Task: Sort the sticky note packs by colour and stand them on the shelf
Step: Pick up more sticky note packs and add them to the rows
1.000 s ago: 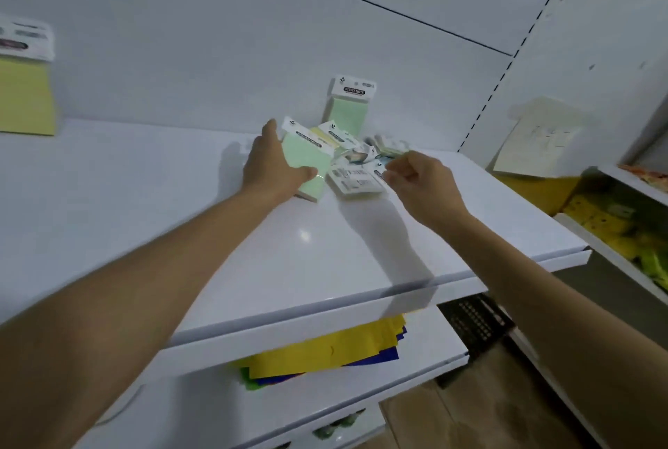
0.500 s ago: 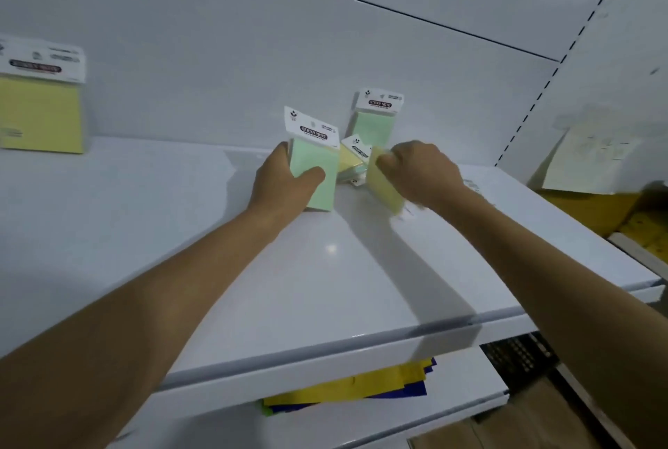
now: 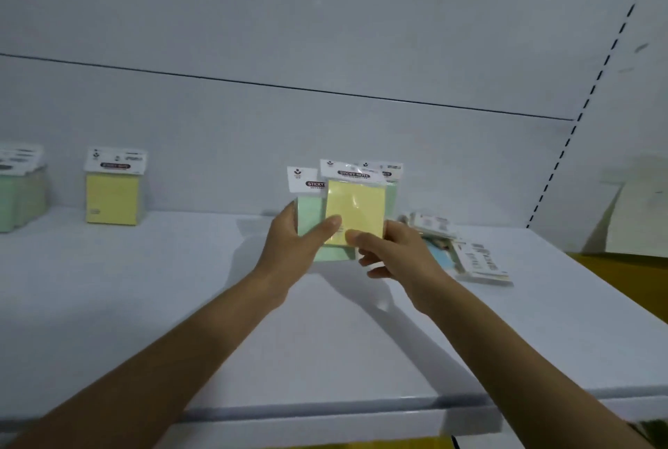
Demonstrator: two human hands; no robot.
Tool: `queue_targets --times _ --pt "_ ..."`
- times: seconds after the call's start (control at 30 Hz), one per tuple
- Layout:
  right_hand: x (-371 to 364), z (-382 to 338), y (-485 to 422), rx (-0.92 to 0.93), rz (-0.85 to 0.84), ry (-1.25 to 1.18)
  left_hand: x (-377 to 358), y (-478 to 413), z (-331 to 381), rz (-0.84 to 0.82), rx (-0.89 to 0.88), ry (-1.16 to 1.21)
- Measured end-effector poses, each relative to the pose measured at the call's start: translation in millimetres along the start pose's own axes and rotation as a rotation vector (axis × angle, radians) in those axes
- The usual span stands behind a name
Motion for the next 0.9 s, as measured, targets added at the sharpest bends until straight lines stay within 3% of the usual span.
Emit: queue_targets --times 0.13,0.3,0.57,0.9 --pt "8.8 -2.0 5.0 0.03 -0.103 -0.158 -10.9 22.5 12.2 -0.003 -0.029 -0.037" --pt "11.4 0.7 16.3 0.027 -0.182 -0.38 -12.7 54.8 22.6 0.107 0.048 0.034" --pt "-21.8 10.9 46.6 -0.003 -0.406 -0.41 15.3 126.2 20.3 0.417 0.101 0.054" --pt "-100.7 3.7 89.8 -0.045 -0.553 -0.414 87.2 209.4 37.7 0.724 0.058 -0.15"
Point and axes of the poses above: each hand's wrist, its own y-axis away from the middle knuckle, its own x-axis out of the back of the hand, z = x × y, the point moved 4 cm from there along -y, towards the middle knuckle, and after that the axes turned 8 degrees about -y, right-handed, at the moved point
